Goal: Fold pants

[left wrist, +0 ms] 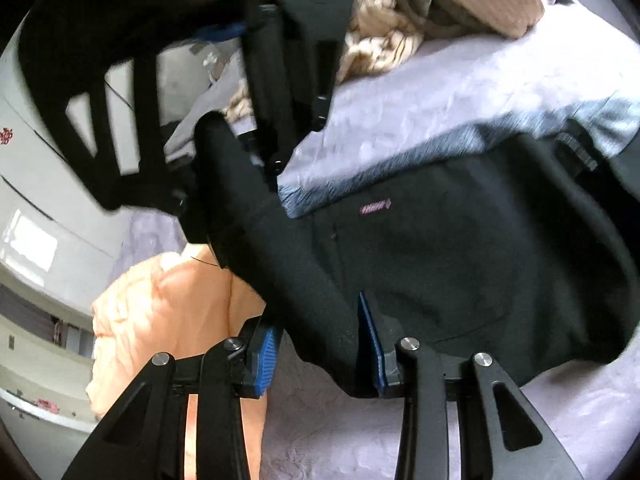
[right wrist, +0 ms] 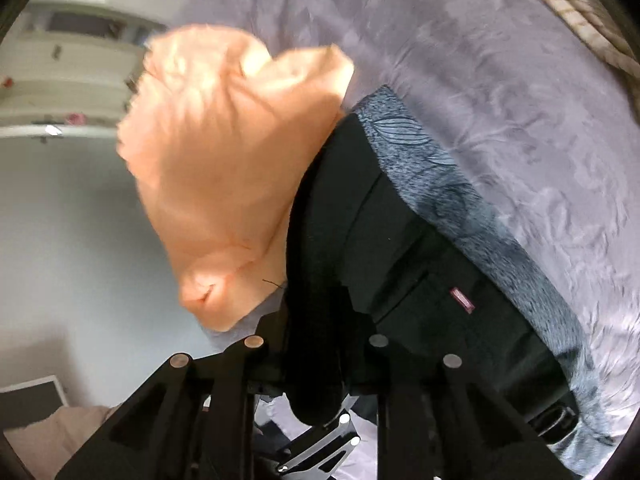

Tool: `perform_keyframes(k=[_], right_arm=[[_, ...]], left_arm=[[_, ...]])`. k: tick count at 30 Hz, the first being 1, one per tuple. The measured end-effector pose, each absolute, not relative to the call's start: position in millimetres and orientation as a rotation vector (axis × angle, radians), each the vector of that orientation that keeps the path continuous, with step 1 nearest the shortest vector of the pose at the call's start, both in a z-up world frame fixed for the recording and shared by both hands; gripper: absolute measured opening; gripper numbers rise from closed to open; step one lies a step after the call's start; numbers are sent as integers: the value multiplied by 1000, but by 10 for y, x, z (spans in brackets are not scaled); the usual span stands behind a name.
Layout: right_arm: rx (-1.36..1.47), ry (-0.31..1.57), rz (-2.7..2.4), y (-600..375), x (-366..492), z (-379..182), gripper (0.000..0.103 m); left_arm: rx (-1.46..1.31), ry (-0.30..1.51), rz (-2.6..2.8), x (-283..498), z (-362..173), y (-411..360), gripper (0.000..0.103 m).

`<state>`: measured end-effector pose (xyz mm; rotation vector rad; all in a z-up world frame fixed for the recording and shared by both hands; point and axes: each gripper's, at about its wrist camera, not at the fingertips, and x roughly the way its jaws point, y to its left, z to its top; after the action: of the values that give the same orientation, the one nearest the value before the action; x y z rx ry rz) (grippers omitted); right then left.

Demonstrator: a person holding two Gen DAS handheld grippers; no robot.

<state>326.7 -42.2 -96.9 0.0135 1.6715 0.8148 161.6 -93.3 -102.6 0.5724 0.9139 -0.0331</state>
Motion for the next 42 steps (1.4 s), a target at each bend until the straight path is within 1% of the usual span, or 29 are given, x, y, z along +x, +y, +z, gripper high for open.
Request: perform_keyframes(k=[5,11,16,20,22,26,31,34,36,37,38,42], right_arm=[[286,1543,854,-1223,3135,-629,20],[537,1354,823,-2273,2824,-253,20],[664,1221,746,-3175,2464,-49,20],[744,1159,668,-3836,2181,-53,20],[803,1138,622,-4189,2010,-141,21],[897,1120,523,-4799,1734,-522,20],[963,1197,396,-5270,1487,-1223,21],[979,1249,346,-5404,1406,-1531,22],[1026,1240,349,-5460,1351,-1628,22],[1041,1226,352,-5474,1335,-1636,22],[1039,1221,354,-5473,1334,-1627,22],[994,1236,336,-5425,1339,-1526,26]], left_arm=[[505,852,-119,1552,-611,-1169,39],[493,770,-250,1414,-167,-1709,39],[515,719,-386,1246,54,-2323,39],[556,715,-484,1124,43,-2842,39],[589,722,-539,1078,-48,-3108,39],[677,733,-620,906,-339,-3593,39],[760,830,-690,769,-819,-4052,39],[788,868,-696,718,-1024,-4145,39],[803,875,-698,697,-1035,-4151,47],[799,885,-711,693,-1008,-4134,54],[790,895,-718,696,-980,-4098,57],[753,907,-731,708,-806,-3870,57]])
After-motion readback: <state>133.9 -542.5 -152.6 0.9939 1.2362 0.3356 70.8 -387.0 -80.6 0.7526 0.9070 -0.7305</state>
